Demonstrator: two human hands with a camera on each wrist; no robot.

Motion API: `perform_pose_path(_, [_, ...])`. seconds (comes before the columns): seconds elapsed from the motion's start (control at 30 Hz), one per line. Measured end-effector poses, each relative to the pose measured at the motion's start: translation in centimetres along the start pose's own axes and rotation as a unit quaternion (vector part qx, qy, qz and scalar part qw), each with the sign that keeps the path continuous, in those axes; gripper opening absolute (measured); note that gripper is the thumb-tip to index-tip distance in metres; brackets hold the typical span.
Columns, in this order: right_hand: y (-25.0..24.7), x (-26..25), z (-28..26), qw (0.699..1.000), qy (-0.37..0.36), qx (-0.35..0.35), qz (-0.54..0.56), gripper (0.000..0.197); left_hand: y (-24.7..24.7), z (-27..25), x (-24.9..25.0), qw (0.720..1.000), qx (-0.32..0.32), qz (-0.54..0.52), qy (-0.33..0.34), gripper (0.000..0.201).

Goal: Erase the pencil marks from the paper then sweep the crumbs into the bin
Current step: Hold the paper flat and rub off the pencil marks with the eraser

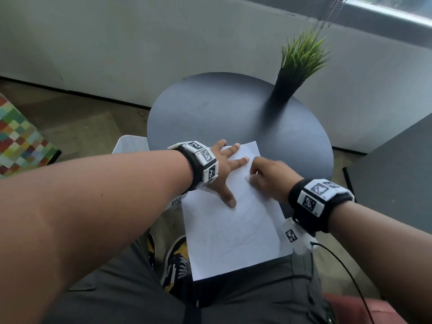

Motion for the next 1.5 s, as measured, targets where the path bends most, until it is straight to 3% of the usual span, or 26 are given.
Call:
perform_pose_path(0.07, [-0.1,2.2,0.8,0.996,0.061,0.006,0.058,0.016,-0.3,0.1,0.2,1.000,0.013,0.012,0.011,0.128])
perform_pose_path(0.17, [0.3,2.5,1.3,0.995,0.071,0.008,0.071,0.016,-0.3,0.0,1.0,0.997,0.028,0.045,0.058,0.123])
perform_pose_path(0.27, [0.1,1.8,0.9,0.996,0.067,0.025,0.050,0.016,0.8,-0.2,0.4,0.998,0.016,0.024,0.057,0.133])
perform_pose_path(0.43, [1.1,-5.2,-2.0,0.988,-0.151,0.000,-0.038,0.006,1.0,0.1,0.4,0.998,0.012,0.005,0.057,0.137])
perform_pose_path(0.47, [0.8,-4.9,-1.8,0.988,-0.151,-0.005,-0.043,0.005,0.9,0.2,0.4,0.998,0.009,0.002,0.057,0.138])
perform_pose_path(0.6, [-0.8,0.4,0.8,0.999,0.015,0.013,-0.028,0.013,1.2,0.5,0.2,0.999,0.009,0.002,0.046,0.137])
perform_pose_path(0.7, [-0.1,-3.3,-0.8,0.993,-0.083,0.005,-0.088,0.017,1.2,0.6,0.1,0.999,0.008,-0.005,0.044,0.137])
perform_pose_path(0.8, [1.5,-5.9,-3.1,0.978,-0.183,-0.050,-0.088,0.009,1.3,0.6,0.0,0.999,0.006,-0.006,0.044,0.138])
perform_pose_path(0.83, [1.0,-5.3,-2.4,0.980,-0.172,-0.041,-0.086,0.010,1.3,0.6,0.0,0.999,0.008,-0.006,0.043,0.138])
perform_pose_path(0.93, [-1.1,-0.8,0.1,0.998,-0.035,0.018,-0.057,0.014,1.1,0.8,0.1,0.999,0.017,-0.009,0.041,0.138])
perform_pose_path(0.97, [-1.1,-0.5,0.2,0.998,-0.019,0.024,-0.056,0.015,1.2,0.8,0.1,0.999,0.017,-0.011,0.041,0.138])
perform_pose_path(1.1, [1.6,-5.8,-3.0,0.982,-0.165,-0.038,-0.080,0.009,1.2,0.9,-0.1,0.999,0.014,-0.011,0.037,0.139])
perform_pose_path(1.17, [1.3,-5.1,-2.7,0.982,-0.170,-0.042,-0.071,0.008,1.2,0.9,0.0,0.999,0.014,-0.008,0.039,0.139])
perform_pose_path(1.3, [-0.9,0.0,0.4,0.998,-0.015,0.028,-0.054,0.015,1.2,1.0,0.1,0.999,0.021,-0.006,0.041,0.138])
perform_pose_path(1.37, [-0.1,-2.1,-0.7,0.995,-0.060,0.021,-0.081,0.015,1.2,1.0,0.0,0.999,0.018,-0.008,0.042,0.139])
perform_pose_path(1.43, [1.5,-5.5,-3.0,0.984,-0.154,-0.024,-0.089,0.011,1.2,0.9,0.0,0.999,0.013,-0.005,0.042,0.138])
perform_pose_path(1.5, [1.4,-4.9,-2.6,0.982,-0.166,-0.032,-0.090,0.007,1.1,0.9,0.2,0.999,0.011,-0.003,0.042,0.138])
Point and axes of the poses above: each hand's wrist, its own z-axis towards the middle knuckle, its own y-axis out of the palm, x = y × z, the point moved 10 cm from there along z, towards the middle knuckle, and after that the axes turned 13 degrees about -z, right-handed, at the moved point
